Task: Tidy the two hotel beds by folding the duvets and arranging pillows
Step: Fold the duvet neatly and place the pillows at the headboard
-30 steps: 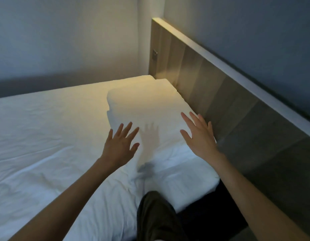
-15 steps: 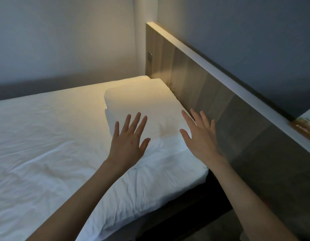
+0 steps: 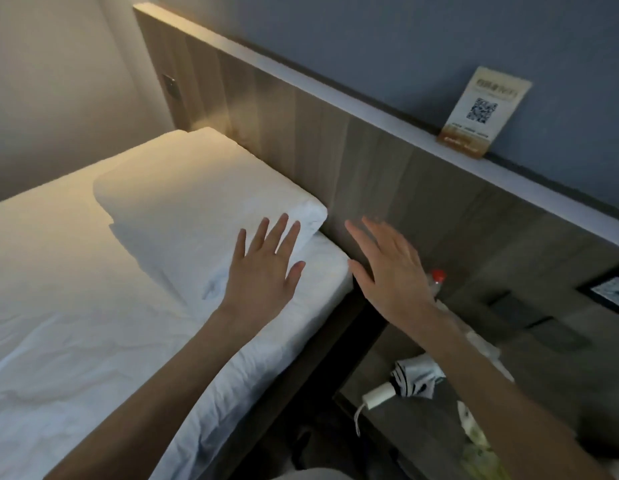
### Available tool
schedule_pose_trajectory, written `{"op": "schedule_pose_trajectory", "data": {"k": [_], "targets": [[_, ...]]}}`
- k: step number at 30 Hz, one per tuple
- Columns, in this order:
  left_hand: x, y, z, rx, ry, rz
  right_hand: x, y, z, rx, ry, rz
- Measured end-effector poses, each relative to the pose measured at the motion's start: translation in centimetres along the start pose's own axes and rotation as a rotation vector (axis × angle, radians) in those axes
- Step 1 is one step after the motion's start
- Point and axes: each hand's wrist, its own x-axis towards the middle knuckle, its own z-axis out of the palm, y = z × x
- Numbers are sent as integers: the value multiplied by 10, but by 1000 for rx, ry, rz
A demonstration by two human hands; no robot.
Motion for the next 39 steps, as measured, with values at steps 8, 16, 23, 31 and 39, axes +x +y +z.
{"op": "schedule_pose_trajectory", "data": {"k": [8,16,23,31,39], "targets": [[-65,12,-23,-85,-76,381,-140,-61,-2,-43,149,335],[-141,49,-54,-195,-6,725,-285,-132,-28,-30,247,729],[-219,100,-68,-251,1,998,-404,-187,-33,-33,348,989],[-361,166,-77,-281,-73,1218,-575,-270,-32,-7,396,1313],[-517,205,-95,-299,-233,1354,-725,-371,-34,51,453,1541]]}}
